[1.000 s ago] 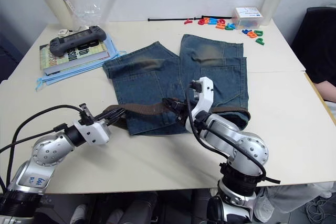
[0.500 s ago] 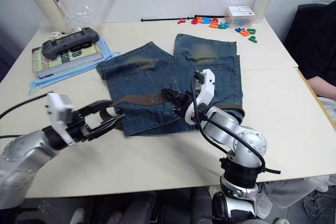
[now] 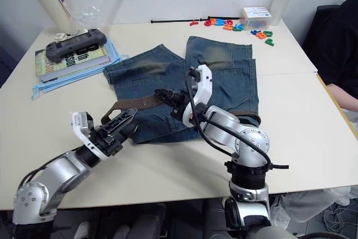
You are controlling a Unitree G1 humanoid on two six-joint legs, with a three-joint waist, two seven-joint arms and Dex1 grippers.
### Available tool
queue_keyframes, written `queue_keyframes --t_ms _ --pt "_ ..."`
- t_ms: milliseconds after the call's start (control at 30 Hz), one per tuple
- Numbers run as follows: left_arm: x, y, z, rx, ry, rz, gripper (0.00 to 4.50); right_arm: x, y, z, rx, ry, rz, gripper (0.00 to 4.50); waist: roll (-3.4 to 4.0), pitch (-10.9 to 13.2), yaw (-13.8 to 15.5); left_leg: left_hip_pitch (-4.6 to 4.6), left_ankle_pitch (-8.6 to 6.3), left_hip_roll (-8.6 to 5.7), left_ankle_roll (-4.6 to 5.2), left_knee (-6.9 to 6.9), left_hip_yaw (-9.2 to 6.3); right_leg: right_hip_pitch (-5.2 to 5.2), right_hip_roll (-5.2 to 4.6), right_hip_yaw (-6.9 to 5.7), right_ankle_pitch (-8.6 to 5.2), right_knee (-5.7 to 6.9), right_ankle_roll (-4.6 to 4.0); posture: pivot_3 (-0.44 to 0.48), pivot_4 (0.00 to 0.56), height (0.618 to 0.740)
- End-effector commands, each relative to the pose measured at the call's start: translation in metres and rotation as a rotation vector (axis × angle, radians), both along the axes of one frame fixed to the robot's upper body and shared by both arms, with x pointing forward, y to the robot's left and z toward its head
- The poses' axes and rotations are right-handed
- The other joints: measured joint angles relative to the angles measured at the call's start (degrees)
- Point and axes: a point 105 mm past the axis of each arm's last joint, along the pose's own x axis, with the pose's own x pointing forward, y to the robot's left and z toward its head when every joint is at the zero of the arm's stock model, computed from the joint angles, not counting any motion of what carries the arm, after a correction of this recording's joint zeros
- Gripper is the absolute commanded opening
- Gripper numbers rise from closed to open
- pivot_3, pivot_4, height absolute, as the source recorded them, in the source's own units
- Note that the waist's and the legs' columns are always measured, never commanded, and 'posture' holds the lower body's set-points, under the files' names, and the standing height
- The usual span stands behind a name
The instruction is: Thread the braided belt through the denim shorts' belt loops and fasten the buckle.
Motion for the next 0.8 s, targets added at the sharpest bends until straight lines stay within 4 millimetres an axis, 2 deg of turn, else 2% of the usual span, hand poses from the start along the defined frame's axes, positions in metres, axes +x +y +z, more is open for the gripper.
queue_keyframes --t_ms 33,333,567,767,800 --pt "0.001 -0.001 0.014 -0.044 -0.025 0.036 3.69 -0.006 0.003 0.018 0.043 -0.055 0.029 0.0 -0.01 0.0 0.21 0.0 0.0 0.01 -0.01 0.01 0.0 -0.01 0.01 0.0 -0.01 0.0 -0.01 0.0 0.15 0.654" --pt "0.008 0.006 0.03 -0.145 -0.083 0.086 3.69 -0.008 0.003 0.013 0.024 -0.049 0.048 0.0 -0.02 -0.01 0.3 -0.01 0.02 0.02 -0.04 0.05 0.0 0.01 0.01 -0.02 -0.03 0.02 -0.05 0.0 0.15 0.654" --pt "0.011 0.005 0.027 -0.134 -0.063 0.076 3.69 -0.01 0.004 0.014 0.018 -0.055 0.06 0.0 -0.03 -0.01 0.33 -0.02 0.02 0.03 -0.04 0.05 0.0 0.01 0.01 -0.03 -0.03 0.0 -0.05 0.0 0.15 0.654" --pt "0.011 0.005 0.025 -0.141 -0.067 0.057 2.2 -0.012 0.004 0.014 0.01 -0.057 0.06 0.0 -0.03 -0.01 0.3 -0.02 0.02 0.03 -0.04 0.05 -0.01 0.02 0.01 -0.03 -0.03 0.0 -0.05 0.0 0.15 0.654" --pt "0.012 0.005 0.024 -0.141 -0.066 0.055 1.76 -0.012 0.004 0.014 0.009 -0.057 0.06 0.0 -0.02 -0.01 0.3 -0.02 0.02 0.03 -0.04 0.05 -0.01 0.02 0.01 -0.03 -0.03 0.0 -0.05 0.0 0.15 0.654"
